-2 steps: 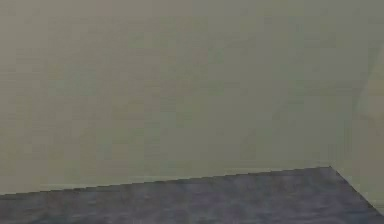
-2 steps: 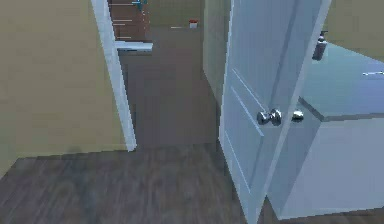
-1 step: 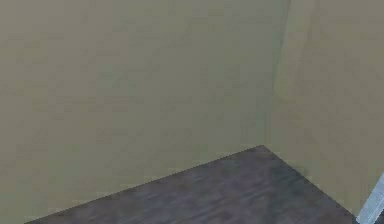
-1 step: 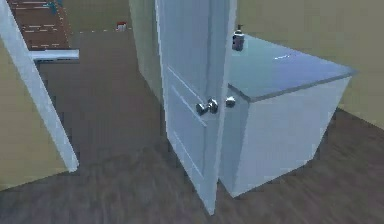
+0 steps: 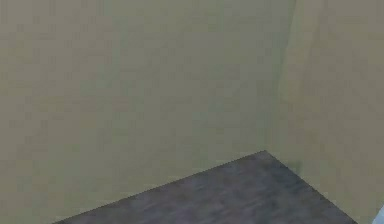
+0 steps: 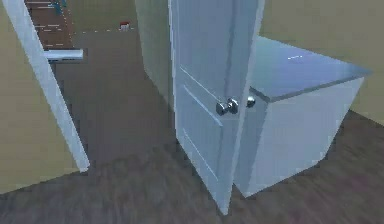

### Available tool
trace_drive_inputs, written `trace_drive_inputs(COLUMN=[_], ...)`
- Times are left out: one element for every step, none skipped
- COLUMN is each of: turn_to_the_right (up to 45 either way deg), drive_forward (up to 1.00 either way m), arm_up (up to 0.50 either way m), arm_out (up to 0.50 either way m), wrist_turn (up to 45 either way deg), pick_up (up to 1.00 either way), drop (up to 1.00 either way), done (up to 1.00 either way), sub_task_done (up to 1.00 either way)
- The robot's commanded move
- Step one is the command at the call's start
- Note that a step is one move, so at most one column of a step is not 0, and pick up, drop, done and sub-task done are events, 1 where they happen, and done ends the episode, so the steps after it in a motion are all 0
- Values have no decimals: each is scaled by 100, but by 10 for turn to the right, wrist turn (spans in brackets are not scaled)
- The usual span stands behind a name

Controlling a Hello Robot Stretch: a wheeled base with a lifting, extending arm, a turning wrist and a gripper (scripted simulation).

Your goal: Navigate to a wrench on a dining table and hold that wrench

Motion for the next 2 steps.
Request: trace_drive_inputs(turn_to_the_right=[-450,-180], drive_forward=[0,0], arm_up=[0,0], arm_out=[0,0], wrist_turn=[0,0], pick_up=[0,0], drop=[0,0], done=[0,0], sub_task_done=[0,0])
